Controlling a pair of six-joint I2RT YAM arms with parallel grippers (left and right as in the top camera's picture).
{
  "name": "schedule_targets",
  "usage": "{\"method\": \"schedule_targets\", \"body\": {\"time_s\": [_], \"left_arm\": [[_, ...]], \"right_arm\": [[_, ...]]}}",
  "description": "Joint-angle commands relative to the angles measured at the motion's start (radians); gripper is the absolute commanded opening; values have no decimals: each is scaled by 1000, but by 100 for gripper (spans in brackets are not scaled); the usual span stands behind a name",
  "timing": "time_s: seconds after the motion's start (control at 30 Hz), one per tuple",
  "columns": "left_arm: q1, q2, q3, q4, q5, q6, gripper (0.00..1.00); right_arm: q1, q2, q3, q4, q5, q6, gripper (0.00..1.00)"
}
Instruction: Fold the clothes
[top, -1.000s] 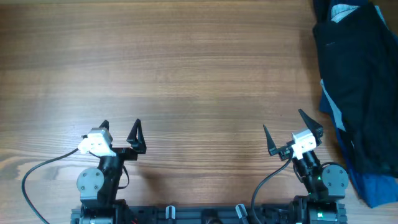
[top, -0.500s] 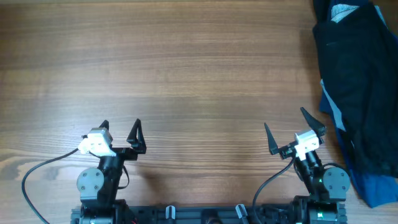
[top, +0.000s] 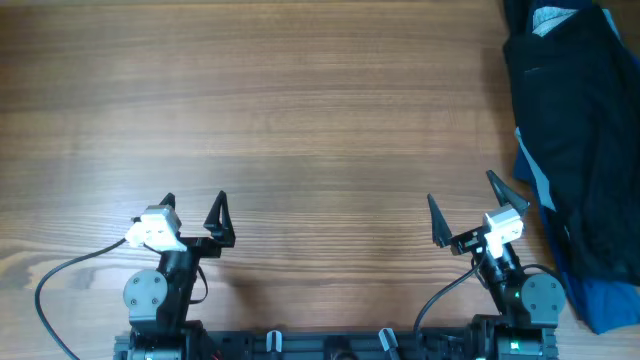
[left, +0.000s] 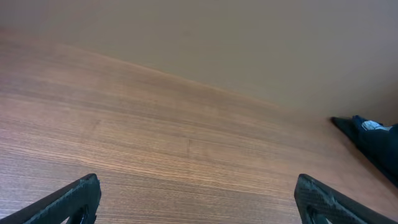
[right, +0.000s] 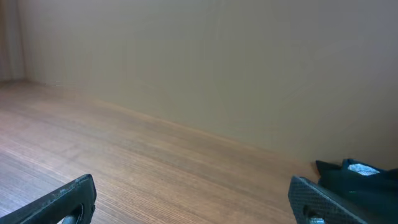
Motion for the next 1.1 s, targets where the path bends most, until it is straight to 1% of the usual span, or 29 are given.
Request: {"method": "schedule_targets", "body": {"time_s": [0.0, 0.03, 0.1, 0.17, 0.23, 0.27, 0.33, 0.37, 0.47, 0.53, 0.6, 0.67, 0.73, 0.77, 0.8, 0.87, 0.9, 0.93, 1.03, 1.07], "left_arm": [[7, -11, -7, 5, -9, -3, 100], [7, -11, -7, 15, -9, -51, 100], [7, -6, 5, 13, -9, -101, 100], [7, 24, 39, 11, -10, -112, 100], [7, 106, 109, 7, -10, -111, 100], [7, 214, 179, 8, -10, -111, 100], [7, 328, 255, 7, -9, -111, 100], [7, 398, 307, 12, -9, -110, 100], [7, 633, 486, 37, -8, -108, 100], [7, 824, 628, 34, 52, -108, 100], [0, 954, 714, 28, 145, -108, 100], [-36, 1088, 794, 4, 160, -108, 100], [-92, 1239, 910, -55, 161, -84, 100], [-113, 1298, 969, -101, 156, -78, 99], [-134, 1378, 1067, -183, 157, -58, 100], [-151, 1510, 1262, -364, 184, -55, 100], [-150, 1567, 1354, -468, 247, -55, 100], [-149, 1596, 1397, -525, 287, -55, 100], [-150, 1625, 1399, -540, 280, -59, 100], [-150, 1630, 1399, -566, 283, -60, 100]], "right_arm": [[4, -6, -1, 7, 10, 41, 100], [4, -6, 0, 7, 10, 59, 100], [4, 6, 14, 8, 35, 74, 100], [4, 43, 48, 8, 45, 74, 100], [4, 133, 111, 16, 43, 75, 100], [4, 223, 169, 35, 27, 91, 100], [4, 351, 261, 36, 11, 103, 100], [4, 446, 335, 31, -12, 103, 100], [4, 673, 533, -21, -94, 103, 100], [4, 832, 679, -86, -169, 103, 100], [2, 939, 780, -166, -213, 99, 100], [-9, 1052, 893, -280, -261, 97, 100], [-34, 1157, 1030, -455, -315, 90, 100], [-44, 1201, 1099, -541, -332, 60, 100], [-52, 1254, 1193, -660, -343, 0, 100], [-53, 1316, 1341, -828, -343, -110, 100], [-53, 1323, 1373, -839, -343, -158, 100], [-54, 1320, 1373, -834, -343, -149, 100], [-53, 1324, 1373, -833, -322, -138, 99], [-53, 1335, 1373, -798, -220, -91, 100]]}}
